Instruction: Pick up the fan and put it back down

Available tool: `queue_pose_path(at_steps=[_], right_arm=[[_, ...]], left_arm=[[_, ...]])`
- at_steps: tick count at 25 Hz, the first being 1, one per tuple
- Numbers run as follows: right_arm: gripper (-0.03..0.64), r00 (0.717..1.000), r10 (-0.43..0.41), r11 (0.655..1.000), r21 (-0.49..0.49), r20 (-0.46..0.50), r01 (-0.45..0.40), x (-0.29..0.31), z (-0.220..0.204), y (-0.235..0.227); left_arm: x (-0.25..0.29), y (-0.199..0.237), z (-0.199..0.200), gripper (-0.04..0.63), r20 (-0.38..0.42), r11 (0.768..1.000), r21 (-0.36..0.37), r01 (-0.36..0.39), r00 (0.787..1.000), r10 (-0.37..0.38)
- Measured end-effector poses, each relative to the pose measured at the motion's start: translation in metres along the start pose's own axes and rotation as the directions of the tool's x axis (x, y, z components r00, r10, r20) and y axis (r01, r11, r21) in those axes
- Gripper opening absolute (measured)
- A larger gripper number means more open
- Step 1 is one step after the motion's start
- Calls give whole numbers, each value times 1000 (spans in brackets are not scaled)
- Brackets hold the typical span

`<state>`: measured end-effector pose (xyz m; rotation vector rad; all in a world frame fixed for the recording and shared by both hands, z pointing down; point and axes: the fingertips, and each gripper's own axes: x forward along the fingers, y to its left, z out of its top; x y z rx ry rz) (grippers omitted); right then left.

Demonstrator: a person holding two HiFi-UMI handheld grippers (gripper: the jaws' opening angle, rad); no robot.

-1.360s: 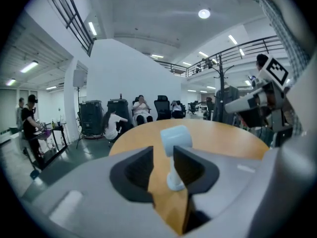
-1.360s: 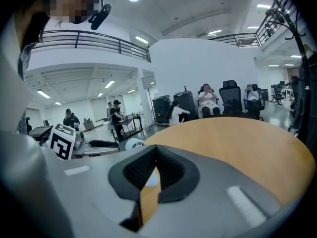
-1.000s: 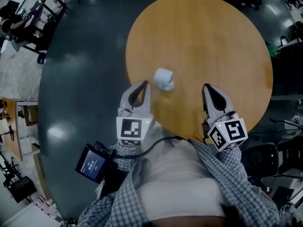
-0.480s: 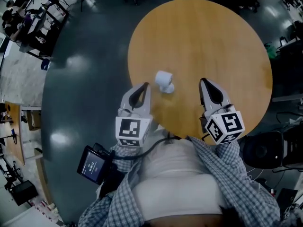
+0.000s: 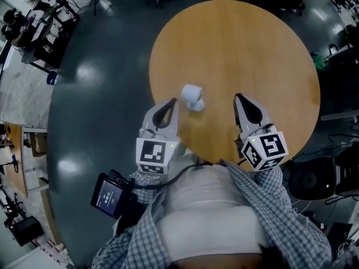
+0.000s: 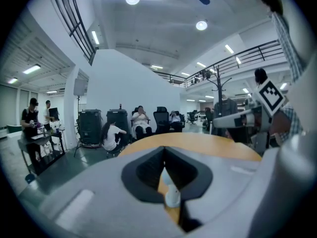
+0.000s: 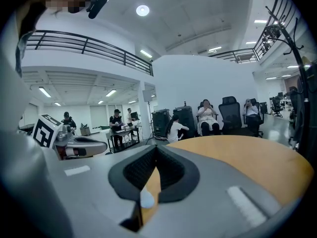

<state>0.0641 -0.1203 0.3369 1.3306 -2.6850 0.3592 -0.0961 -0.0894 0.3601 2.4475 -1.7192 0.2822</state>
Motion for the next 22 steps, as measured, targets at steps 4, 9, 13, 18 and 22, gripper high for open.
queue_pose_path(at_steps=[4,9,13,18,22], right_arm=[[2,1000,-1,1000,1,3,1,0,0,-1],[2,1000,8,1000,-2,0,-8,1,0,0],[2,1000,13,1000,-6,-3,-13,-3,2,-1],[2,1000,18,1000,-7,-4,-18,-1,2,0],[2,1000,20,1000,-8,-7,-21,0,0,2]], left_arm=[[0,0,-2,0,-3,1000,8,1,1000,-1],[1,2,-3,0,0,1000,15,0,1000,0],[0,-1,-3,0,0,1000,22,5,1000,-5],[1,-3,0,0,-9,1000,6,8,1000,-8],[1,-3,-3,0,-16,1000,-1,12,1000,-12]])
